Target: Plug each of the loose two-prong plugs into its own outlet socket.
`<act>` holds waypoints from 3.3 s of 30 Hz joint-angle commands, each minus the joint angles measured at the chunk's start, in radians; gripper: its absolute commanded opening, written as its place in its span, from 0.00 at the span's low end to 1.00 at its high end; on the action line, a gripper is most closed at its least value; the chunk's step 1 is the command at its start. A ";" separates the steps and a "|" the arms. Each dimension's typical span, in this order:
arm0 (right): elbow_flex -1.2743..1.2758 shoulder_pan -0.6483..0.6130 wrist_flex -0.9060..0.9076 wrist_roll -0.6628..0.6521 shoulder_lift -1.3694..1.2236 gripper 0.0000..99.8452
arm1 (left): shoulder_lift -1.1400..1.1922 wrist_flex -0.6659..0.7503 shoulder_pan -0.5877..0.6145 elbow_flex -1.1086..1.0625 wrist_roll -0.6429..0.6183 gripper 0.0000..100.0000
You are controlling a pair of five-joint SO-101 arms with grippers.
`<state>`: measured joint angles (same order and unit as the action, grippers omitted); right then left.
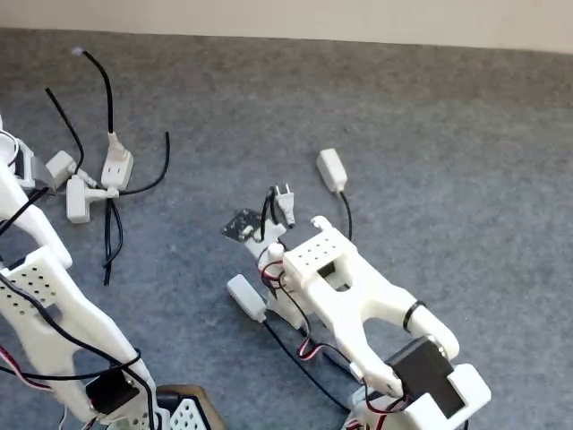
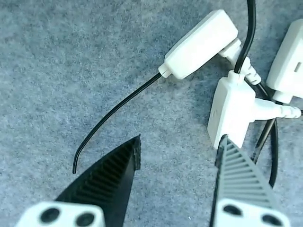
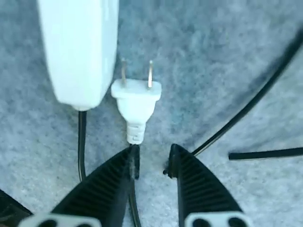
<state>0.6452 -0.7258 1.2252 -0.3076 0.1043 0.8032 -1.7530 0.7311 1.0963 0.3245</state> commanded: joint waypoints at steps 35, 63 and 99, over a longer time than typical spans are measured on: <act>0.189 -0.033 -0.288 0.035 0.018 0.00 | -0.070 -0.008 -0.010 0.004 0.009 0.27; -0.028 -0.151 -0.030 0.038 0.225 0.01 | -0.074 -0.012 -0.044 0.002 0.006 0.26; -0.090 -0.274 -0.101 0.075 0.180 0.01 | -0.079 -0.011 -0.015 0.012 0.043 0.27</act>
<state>0.5838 -1.0848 1.1024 -0.2447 0.1534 0.8032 -1.7561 0.6974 1.0948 0.3521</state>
